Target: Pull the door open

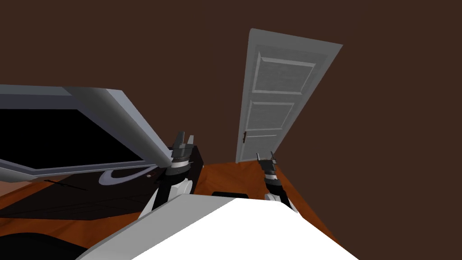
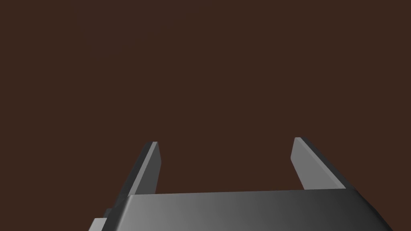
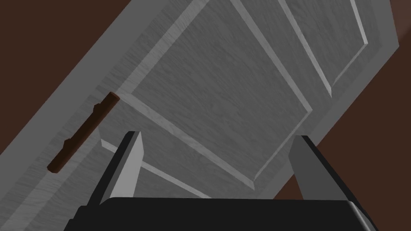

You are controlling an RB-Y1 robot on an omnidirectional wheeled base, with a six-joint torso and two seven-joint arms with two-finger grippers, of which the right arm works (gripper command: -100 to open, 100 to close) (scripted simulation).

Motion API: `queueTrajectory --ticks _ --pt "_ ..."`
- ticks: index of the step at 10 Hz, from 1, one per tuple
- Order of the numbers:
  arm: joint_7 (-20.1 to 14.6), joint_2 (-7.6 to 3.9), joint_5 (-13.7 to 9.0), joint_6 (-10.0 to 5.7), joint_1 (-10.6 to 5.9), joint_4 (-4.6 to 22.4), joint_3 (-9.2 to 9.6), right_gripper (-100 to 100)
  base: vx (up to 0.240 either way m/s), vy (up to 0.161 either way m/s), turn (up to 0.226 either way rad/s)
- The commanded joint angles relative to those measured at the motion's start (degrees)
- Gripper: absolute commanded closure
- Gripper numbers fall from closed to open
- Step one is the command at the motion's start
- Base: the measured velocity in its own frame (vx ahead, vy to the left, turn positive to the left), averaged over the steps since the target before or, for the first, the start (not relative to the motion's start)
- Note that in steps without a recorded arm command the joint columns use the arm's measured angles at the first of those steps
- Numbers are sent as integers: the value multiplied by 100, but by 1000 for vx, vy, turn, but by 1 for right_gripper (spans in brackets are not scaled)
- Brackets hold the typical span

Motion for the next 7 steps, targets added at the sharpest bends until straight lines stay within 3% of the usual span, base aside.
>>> queueTrajectory --ticks 1,7 --pt "-282 -65 -81 -79 -44 227 102 -100 110 18 48" --pt "-1282 -353 -402 -354 -222 1086 433 -100 102 15 46"
